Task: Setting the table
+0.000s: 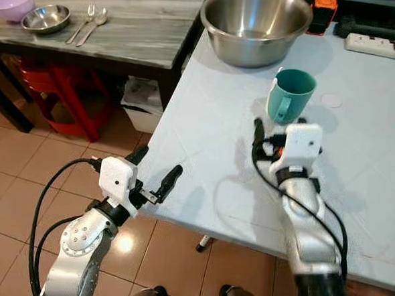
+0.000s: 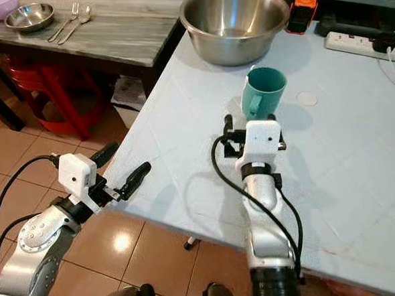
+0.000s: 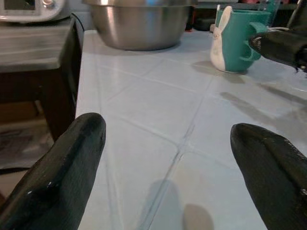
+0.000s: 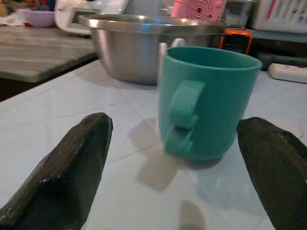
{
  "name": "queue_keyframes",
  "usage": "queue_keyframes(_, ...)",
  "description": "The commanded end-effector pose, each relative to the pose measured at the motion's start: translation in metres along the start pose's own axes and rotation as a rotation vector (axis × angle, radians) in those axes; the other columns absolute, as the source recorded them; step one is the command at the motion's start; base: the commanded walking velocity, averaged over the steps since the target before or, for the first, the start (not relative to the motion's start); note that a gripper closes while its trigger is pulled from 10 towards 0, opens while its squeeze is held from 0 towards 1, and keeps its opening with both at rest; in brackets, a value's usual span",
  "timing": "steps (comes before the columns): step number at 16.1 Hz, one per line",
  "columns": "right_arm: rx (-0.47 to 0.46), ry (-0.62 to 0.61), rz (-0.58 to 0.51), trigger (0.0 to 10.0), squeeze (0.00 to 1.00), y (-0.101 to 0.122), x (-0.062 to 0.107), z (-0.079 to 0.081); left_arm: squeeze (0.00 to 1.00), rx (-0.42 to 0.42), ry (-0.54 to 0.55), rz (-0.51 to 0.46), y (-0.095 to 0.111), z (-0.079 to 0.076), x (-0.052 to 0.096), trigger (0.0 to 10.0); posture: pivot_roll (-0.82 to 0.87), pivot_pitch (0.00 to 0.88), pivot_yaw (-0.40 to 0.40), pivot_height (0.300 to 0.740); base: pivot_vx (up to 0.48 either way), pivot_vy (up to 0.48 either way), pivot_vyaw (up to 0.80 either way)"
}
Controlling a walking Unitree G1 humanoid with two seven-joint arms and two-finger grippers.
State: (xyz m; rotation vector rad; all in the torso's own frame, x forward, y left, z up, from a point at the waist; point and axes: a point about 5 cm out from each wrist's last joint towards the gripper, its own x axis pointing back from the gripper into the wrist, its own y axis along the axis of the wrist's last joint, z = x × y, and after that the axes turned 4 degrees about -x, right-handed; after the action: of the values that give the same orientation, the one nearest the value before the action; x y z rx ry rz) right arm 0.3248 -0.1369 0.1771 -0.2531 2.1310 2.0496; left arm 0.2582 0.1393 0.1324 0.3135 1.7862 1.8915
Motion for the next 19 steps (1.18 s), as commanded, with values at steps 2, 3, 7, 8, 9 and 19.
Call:
queue_keyframes(2, -0.001, -0.019, -0.001, 10.0, 0.00, -0.002, -0.004, 0.001, 0.00, -0.002, -0.020, -0.001, 0.002, -0.001, 0.002, 10.0, -0.10, 0.248, 0.074, 0.740, 0.000, 0.000, 0.00)
queue_keyframes(3, 0.010, -0.026, -0.012, 10.0, 0.00, -0.001, -0.011, 0.005, 0.00, -0.001, -0.028, -0.002, 0.003, -0.003, 0.002, 10.0, -0.09, 0.252, 0.079, 0.740, 0.000, 0.000, 0.00)
queue_keyframes(7, 0.018, -0.038, -0.040, 10.0, 0.00, 0.002, -0.024, 0.007, 0.00, 0.000, -0.032, -0.004, 0.004, -0.004, 0.002, 10.0, -0.08, 0.255, 0.077, 0.740, 0.000, 0.000, 0.00)
queue_keyframes(8, 0.016, -0.037, -0.047, 10.0, 0.00, 0.004, -0.027, 0.007, 0.00, -0.001, -0.032, -0.007, 0.005, -0.004, 0.002, 10.0, -0.08, 0.255, 0.077, 0.740, 0.000, 0.000, 0.00)
queue_keyframes(9, 0.030, -0.064, -0.054, 8.4, 0.00, 0.005, -0.031, 0.004, 0.00, 0.007, -0.040, -0.009, 0.005, -0.005, 0.003, 10.0, -0.08, 0.255, 0.074, 0.740, 0.000, 0.000, 0.00)
queue_keyframes(19, 0.036, -0.158, -0.040, 0.0, 0.00, -0.003, -0.030, -0.008, 0.00, 0.048, -0.100, -0.005, 0.003, -0.008, 0.005, 10.0, -0.09, 0.263, 0.072, 0.740, 0.000, 0.000, 0.00)
